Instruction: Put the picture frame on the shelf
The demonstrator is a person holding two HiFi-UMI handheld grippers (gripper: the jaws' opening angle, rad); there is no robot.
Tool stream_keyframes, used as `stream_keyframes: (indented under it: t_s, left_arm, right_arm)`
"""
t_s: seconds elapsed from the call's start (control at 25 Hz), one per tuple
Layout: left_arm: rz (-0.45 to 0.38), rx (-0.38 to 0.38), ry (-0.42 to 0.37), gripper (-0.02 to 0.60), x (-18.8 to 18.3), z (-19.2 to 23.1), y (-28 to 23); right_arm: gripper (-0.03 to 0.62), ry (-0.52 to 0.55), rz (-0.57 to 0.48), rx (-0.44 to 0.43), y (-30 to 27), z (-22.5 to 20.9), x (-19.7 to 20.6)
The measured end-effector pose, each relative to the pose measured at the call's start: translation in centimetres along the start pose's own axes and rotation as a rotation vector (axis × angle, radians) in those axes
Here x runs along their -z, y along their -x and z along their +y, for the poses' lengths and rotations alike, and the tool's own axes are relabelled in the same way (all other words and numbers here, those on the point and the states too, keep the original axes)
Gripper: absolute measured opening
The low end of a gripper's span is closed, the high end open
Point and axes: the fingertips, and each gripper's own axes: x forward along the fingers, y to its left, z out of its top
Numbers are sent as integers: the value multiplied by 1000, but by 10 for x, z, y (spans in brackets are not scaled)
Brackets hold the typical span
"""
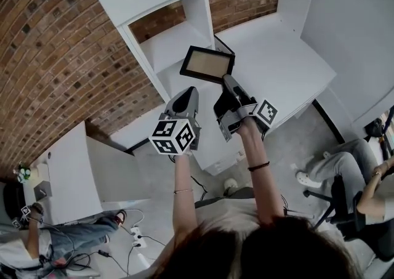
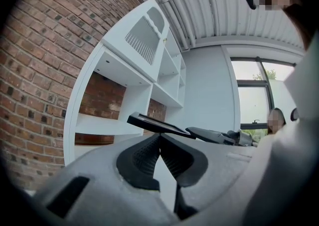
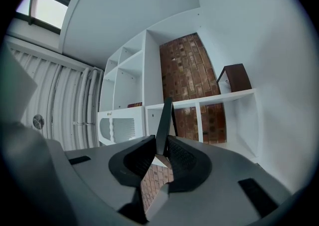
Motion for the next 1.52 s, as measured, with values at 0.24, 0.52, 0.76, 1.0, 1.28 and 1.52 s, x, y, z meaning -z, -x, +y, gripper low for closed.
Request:
stream_keyframes:
  t_s: [0.24,0.52,0.76,1.0,1.28,1.52]
  left_arm:
    - [-3,-53,-2,11,1,5,-7]
    - [-15,-102,6,11,2,17,-7]
    - [-9,-112,-4,11,1,20,-11]
    - [-1,-123,-10,11,1,31,-13]
    - [7,-111,-10,11,-1,44,-23]
    - [20,-102,1,11,-1,70,-42]
  right_arm:
    - [71,-18,47,8,-15,-9,-6]
    - [71,-33,99,1,-26,-15,1]
    - [71,-46,108,-1,-32,-18,1]
    - [71,-62,114,-2,-43,-26,5]
    - [71,-52,105,-3,-56,-32,3]
    - [71,-52,110,2,-87,-45,3]
